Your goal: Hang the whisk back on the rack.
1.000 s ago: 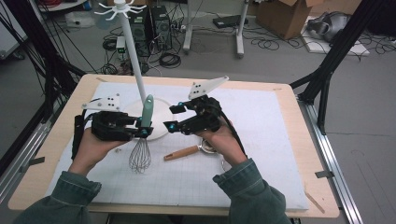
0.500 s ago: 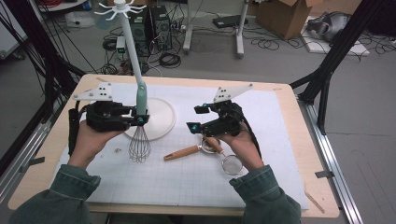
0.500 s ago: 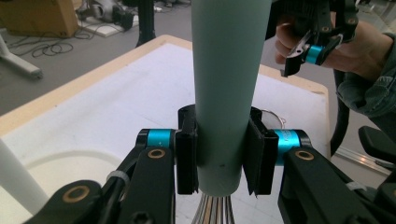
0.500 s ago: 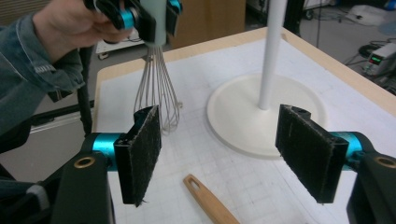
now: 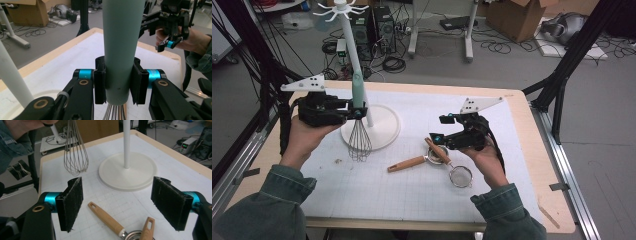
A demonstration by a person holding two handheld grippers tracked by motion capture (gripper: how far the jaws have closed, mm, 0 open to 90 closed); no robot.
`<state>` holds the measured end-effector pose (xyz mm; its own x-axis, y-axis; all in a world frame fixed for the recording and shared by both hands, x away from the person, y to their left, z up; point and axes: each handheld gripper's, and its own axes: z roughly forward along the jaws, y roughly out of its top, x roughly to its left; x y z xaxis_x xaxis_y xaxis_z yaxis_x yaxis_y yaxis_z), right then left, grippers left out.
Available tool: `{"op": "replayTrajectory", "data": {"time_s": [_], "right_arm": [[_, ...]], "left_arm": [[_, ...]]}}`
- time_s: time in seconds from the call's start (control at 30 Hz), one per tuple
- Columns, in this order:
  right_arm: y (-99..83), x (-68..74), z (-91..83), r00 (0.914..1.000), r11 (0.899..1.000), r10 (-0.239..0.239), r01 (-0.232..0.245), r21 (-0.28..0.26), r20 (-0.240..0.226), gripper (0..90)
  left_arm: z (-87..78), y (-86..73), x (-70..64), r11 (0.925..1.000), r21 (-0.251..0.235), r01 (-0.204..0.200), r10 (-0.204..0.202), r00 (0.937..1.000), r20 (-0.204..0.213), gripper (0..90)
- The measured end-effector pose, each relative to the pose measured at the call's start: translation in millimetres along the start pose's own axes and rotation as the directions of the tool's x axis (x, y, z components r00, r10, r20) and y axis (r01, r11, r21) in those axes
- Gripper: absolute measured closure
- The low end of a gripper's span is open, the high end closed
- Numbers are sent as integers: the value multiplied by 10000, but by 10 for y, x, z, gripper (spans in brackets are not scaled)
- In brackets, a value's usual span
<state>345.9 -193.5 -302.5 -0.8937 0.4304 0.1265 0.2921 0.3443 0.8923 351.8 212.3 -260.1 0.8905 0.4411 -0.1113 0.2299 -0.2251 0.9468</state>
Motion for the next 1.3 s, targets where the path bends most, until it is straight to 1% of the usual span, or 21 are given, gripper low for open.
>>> {"op": "replayTrajectory", "data": {"time_s": [0.23, 0.33, 0.4, 0.63, 0.7, 0.77, 0.93, 1.1, 1.3], "right_arm": [[-77, -40, -65, 9998, 9999, 105, -105, 19, 180, 243], [-122, -67, -107, 9995, 9998, 179, -179, 8, 271, 242], [-138, -76, -129, 9992, 9997, 230, -230, -1, 316, 241], [-171, -94, -193, 9987, 9997, 261, -260, -34, 444, 239], [-182, -100, -211, 9983, 9995, 299, -296, -68, 492, 239], [-194, -106, -227, 9981, 9993, 373, -371, -49, 491, 238], [-209, -115, -252, 9979, 9993, 367, -365, -43, 527, 238], [-222, -125, -263, 9977, 9992, 392, -391, -32, 554, 238], [-226, -137, -251, 9979, 9991, 412, -413, 5, 495, 238]], "left_arm": [[-38, 110, 74, 9998, -201, 79, -82, 9999, -122, 691], [-68, 148, 112, 9992, -373, 141, -146, 9998, -145, 692], [-93, 173, 135, 9989, -450, 126, -137, 9996, -246, 692], [-156, 257, 200, 9973, -692, 247, -275, 9988, -397, 692], [-166, 282, 211, 9972, -718, 206, -239, 9987, -446, 692], [-176, 317, 229, 9967, -780, 220, -254, 9987, -433, 692], [-210, 415, 275, 9946, -983, 326, -371, 9983, -442, 692], [-243, 481, 311, 9920, -1186, 433, -483, 9980, -401, 692], [-244, 549, 308, 9929, -1141, 349, -397, 9984, -401, 692]]}}
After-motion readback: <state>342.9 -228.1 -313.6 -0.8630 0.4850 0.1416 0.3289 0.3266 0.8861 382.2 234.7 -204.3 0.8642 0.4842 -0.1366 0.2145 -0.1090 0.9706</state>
